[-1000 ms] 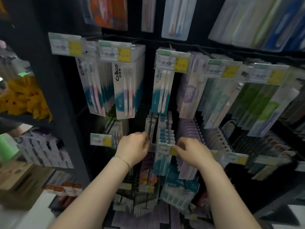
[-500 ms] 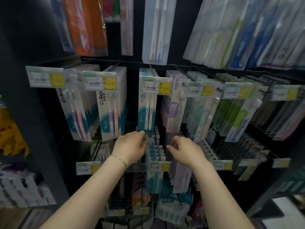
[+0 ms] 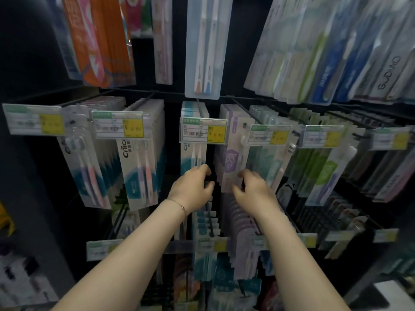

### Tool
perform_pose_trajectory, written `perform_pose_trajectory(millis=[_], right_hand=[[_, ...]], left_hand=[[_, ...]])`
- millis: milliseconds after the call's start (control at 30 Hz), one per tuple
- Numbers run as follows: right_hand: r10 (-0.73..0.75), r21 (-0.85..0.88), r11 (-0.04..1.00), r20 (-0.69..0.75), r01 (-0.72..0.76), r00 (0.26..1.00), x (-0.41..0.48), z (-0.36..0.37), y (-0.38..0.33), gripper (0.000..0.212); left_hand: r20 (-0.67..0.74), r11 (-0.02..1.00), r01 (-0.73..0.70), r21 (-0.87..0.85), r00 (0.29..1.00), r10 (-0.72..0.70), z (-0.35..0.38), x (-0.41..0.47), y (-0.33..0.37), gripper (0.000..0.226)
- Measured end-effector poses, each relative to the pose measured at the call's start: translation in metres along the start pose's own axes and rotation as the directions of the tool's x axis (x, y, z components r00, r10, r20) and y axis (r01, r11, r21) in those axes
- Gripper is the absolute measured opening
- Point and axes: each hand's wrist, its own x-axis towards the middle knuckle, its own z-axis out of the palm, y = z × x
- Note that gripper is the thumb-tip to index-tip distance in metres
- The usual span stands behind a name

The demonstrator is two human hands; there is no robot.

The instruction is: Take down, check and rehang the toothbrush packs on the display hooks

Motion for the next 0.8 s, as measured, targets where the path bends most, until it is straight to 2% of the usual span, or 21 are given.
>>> perform_pose_trajectory(millis=[133,433,600,800], right_hand=[[0.001,-0.005,1.000,0.003,-0.001,1.000,0.010,0.000,0.005,0.038],[-0.052,0.018,0.999,0.044,0.052,0.998,0.030,0.005,-0.010,0.031],[-0.119,0.021,0.993,0.035,0.118,0.992,0.037,0.012,-0.025,0.035],[-0.189,0.125,0.976,0.053,0.181,0.981,0.043,0.021,-0.046,0.048]], left_hand=[[-0.011,0.999,0.012,-0.034,1.000,-0.013,0.005,0.010,-0.002,0.033],[-0.025,0.996,0.086,0.017,0.996,-0.085,-0.002,0.019,-0.019,0.028],[-0.040,0.994,0.107,0.025,0.994,-0.106,-0.011,0.019,-0.026,0.028],[-0.059,0.983,0.169,-0.067,0.983,-0.173,-0.018,0.026,-0.038,0.027]])
